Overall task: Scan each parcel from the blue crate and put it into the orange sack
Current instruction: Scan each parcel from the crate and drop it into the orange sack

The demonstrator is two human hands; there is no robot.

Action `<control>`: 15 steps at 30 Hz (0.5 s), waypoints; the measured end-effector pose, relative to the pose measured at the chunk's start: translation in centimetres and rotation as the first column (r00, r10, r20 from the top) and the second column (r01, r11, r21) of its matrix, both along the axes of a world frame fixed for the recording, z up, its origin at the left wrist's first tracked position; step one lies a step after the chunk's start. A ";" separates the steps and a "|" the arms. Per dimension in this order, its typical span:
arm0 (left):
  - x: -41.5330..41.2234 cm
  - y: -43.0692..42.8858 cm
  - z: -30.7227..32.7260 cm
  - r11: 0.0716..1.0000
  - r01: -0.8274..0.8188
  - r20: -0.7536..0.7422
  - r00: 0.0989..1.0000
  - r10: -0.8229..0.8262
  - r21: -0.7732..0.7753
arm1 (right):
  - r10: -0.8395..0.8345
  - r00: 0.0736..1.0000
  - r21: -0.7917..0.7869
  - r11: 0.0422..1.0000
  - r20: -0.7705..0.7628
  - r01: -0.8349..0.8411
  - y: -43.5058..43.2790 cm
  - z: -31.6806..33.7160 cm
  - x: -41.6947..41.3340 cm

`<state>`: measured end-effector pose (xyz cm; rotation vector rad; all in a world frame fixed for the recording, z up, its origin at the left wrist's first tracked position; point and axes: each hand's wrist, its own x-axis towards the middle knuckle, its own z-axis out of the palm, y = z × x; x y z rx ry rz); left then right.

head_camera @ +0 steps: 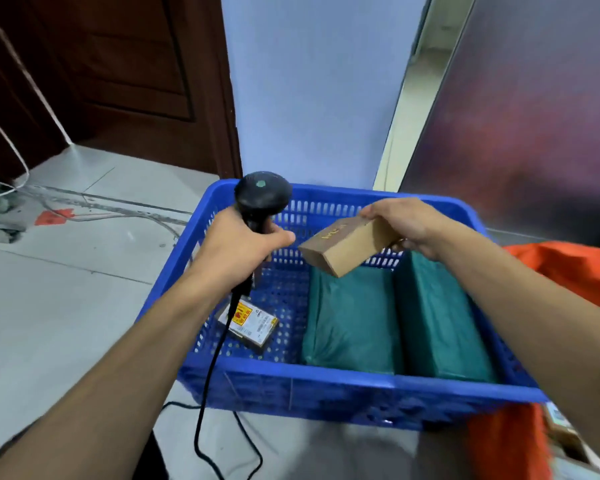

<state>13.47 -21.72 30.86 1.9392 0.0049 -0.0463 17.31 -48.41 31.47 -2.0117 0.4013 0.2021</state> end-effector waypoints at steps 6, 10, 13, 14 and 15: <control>-6.2 -3.3 2.5 0.995 0.091 0.234 0.967 -0.095 0.030 | -0.097 0.995 0.197 0.976 0.017 0.092 -2.8 5.7 -9.2; -11.3 -5.5 2.7 0.983 0.152 0.339 0.924 -0.177 0.099 | -0.141 0.989 0.263 0.956 0.034 0.127 -3.7 6.3 -14.9; -13.4 -6.1 2.8 0.956 0.180 0.398 0.879 -0.263 0.233 | -0.143 0.988 0.308 0.944 0.051 0.121 -3.1 5.8 -17.4; -14.0 -6.3 2.7 0.944 0.178 0.412 0.866 -0.285 0.279 | -0.148 0.987 0.332 0.935 0.057 0.121 -2.9 5.7 -18.0; -14.6 -6.5 2.9 0.933 0.165 0.427 0.854 -0.298 0.321 | -0.154 0.986 0.350 0.929 0.067 0.121 -2.7 5.8 -18.7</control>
